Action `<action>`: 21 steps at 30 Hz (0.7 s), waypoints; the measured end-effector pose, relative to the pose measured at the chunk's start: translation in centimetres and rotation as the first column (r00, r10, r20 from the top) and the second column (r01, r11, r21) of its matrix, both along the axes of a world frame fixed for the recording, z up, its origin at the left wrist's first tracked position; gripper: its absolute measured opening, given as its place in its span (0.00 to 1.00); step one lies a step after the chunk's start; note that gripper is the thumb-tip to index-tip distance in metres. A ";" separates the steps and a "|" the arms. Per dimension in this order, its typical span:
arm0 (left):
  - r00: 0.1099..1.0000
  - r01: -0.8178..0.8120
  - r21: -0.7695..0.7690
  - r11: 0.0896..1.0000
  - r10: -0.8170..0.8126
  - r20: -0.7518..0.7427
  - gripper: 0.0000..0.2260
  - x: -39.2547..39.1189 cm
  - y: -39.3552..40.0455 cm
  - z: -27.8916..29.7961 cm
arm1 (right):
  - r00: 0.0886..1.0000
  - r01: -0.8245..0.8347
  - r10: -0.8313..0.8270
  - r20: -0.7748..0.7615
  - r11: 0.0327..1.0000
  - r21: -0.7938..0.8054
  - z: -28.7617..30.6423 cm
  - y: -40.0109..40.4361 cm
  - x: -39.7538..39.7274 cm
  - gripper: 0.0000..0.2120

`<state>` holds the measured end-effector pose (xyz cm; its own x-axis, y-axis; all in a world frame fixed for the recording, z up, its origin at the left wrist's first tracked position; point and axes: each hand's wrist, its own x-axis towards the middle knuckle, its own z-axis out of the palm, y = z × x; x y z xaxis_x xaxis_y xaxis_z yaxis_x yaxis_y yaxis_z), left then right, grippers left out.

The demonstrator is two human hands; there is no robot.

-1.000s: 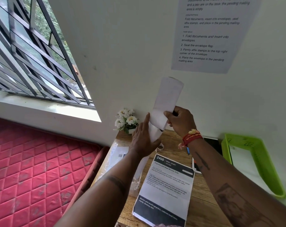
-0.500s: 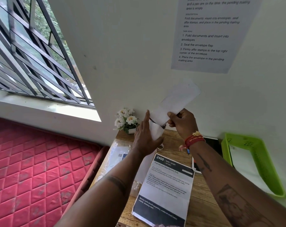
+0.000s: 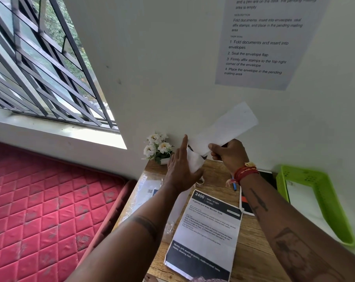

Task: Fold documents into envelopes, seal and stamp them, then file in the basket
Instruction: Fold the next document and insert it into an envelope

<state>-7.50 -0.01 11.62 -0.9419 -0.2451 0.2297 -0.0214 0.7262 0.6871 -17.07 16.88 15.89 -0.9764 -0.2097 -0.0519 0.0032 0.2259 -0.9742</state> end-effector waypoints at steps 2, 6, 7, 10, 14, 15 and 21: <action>1.000 0.002 -0.011 1.000 -0.002 0.006 0.55 -0.1 -0.1 0.1 | 0.999 -0.003 0.005 -0.034 0.998 0.064 -0.2 0.3 -0.1 0.12; 1.000 0.013 -0.037 0.999 -0.012 0.019 0.56 -0.1 -0.3 0.1 | 0.996 -0.042 0.055 -0.074 0.985 0.166 0.2 0.9 -0.4 0.11; 1.000 0.017 -0.044 0.999 -0.016 0.020 0.55 0.0 -0.3 0.1 | 0.995 -0.060 0.073 -0.072 0.984 0.169 0.4 1.1 -0.4 0.09; 0.999 0.031 -0.062 0.998 -0.029 0.029 0.55 0.1 -0.2 0.2 | 0.992 -0.092 0.105 -0.065 0.980 0.175 1.1 1.2 -0.5 0.06; 0.998 0.048 -0.056 0.997 -0.046 0.044 0.55 0.0 0.0 0.5 | 0.989 -0.126 0.143 -0.043 0.955 0.269 1.6 1.2 -0.7 0.07; 0.997 0.057 -0.059 0.997 -0.055 0.047 0.55 0.0 0.1 0.5 | 0.985 -0.144 0.166 -0.043 0.939 0.311 1.6 1.1 -0.7 0.09; 0.997 0.068 -0.076 0.995 -0.066 0.035 0.55 0.2 0.2 0.8 | 0.971 -0.193 0.229 -0.065 0.917 0.348 1.8 0.0 0.1 0.08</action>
